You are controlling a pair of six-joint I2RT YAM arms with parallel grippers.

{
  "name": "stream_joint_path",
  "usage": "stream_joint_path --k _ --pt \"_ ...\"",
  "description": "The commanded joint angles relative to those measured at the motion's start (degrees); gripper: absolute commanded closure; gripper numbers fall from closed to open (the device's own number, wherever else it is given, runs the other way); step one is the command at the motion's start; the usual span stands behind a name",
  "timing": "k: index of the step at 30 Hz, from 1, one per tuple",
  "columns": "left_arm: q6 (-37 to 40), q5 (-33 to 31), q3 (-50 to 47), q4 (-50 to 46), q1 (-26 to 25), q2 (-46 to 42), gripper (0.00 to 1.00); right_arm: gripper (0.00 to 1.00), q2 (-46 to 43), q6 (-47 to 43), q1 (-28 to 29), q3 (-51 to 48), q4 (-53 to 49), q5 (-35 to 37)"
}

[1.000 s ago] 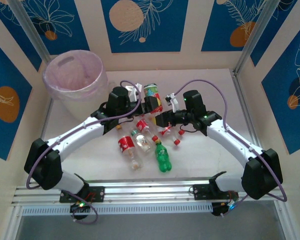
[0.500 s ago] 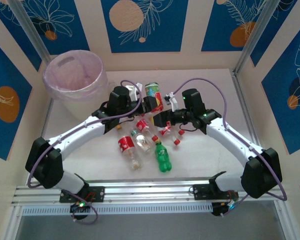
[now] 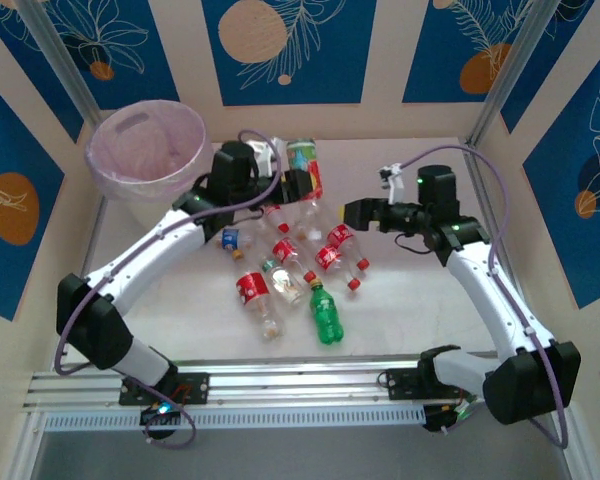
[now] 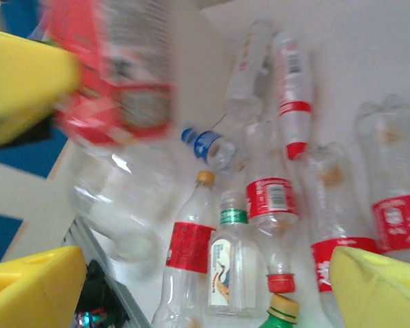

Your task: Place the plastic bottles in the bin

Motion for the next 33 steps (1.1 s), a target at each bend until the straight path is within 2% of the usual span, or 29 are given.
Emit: stream_joint_path --k 1,7,9,12,17,24,29,33 --pt "10.62 -2.53 10.56 -12.60 4.10 0.04 0.41 0.08 -1.97 3.80 -1.80 -0.55 -1.95 -2.89" --pt "16.06 -3.58 22.42 -19.11 15.44 1.59 0.40 0.08 -2.36 4.40 -1.75 -3.68 -1.99 -2.96" --pt "17.59 -7.15 24.41 -18.81 19.32 1.42 0.39 0.09 -2.76 4.57 -1.34 -4.76 -1.89 -2.67" --pt "20.97 -15.91 26.94 -18.98 24.92 1.72 0.40 0.09 -3.01 4.46 -1.08 -5.55 -2.94 -1.32" --pt "25.48 -19.72 28.75 -22.20 31.48 3.42 0.40 0.10 -3.50 2.01 0.40 -5.48 -6.77 1.94" --pt "32.56 -21.93 27.92 -29.03 35.78 5.66 0.41 0.10 -2.75 1.48 0.52 -6.24 -7.94 3.82" --pt "33.95 -18.66 28.18 -33.57 36.84 8.09 0.48 0.10 -2.10 0.72 0.98 -5.76 -8.60 5.47" --pt "33.87 -18.47 25.63 -35.32 36.92 8.86 0.52 0.10 -2.79 0.63 1.14 -6.60 -8.66 7.27"
